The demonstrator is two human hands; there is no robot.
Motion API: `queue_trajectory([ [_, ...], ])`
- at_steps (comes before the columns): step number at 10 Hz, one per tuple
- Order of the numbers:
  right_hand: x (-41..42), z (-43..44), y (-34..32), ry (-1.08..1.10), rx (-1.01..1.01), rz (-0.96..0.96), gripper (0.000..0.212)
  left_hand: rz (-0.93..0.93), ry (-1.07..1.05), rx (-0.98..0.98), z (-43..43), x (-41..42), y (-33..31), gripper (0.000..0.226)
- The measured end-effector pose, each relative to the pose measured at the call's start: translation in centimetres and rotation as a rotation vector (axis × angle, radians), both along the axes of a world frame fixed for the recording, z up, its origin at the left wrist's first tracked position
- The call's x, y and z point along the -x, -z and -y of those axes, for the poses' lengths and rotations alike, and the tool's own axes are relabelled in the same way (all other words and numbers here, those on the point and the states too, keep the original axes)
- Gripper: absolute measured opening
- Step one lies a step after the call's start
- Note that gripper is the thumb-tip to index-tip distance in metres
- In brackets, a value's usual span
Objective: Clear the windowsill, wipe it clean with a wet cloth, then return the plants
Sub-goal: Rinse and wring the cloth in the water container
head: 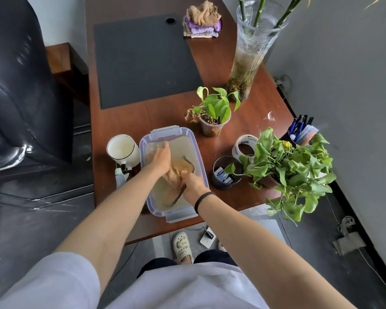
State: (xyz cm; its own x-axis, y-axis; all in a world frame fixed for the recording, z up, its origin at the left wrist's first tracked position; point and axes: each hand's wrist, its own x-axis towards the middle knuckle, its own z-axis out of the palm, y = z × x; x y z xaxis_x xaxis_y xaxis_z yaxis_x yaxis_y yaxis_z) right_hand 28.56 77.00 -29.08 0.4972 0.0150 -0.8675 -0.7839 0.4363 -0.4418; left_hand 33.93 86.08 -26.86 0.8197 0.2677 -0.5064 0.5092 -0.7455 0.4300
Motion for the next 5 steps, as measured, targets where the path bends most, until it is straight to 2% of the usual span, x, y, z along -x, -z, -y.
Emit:
queue_trajectory([
  [1,0.2,0.5,-0.8,-0.120,-0.014,-0.047,0.027,-0.161,0.217,0.074,-0.4,-0.3,0.0,0.037],
  [2,0.4,0.5,-4.8,-0.604,0.255,0.092,0.124,-0.114,0.299,-0.101,-0.9,-0.4,0.2,0.019],
  [3,0.3,0.3,-3.6,0.746,0.040,-0.341,0.044,-0.017,0.298,-0.241,-1.0,-0.3,0.0,0.021],
  [4,0.3,-1.0,-0.2,0.359,-0.214,-0.180,0.047,-0.034,0.306,-0.241,-0.9,-0.5,0.4,0.027],
  [5,-0.1,-1.1,1.6,0.160,-0.110,-0.087,0.030,-0.056,0.271,-0.204,-1.0,-0.7,0.6,0.028],
])
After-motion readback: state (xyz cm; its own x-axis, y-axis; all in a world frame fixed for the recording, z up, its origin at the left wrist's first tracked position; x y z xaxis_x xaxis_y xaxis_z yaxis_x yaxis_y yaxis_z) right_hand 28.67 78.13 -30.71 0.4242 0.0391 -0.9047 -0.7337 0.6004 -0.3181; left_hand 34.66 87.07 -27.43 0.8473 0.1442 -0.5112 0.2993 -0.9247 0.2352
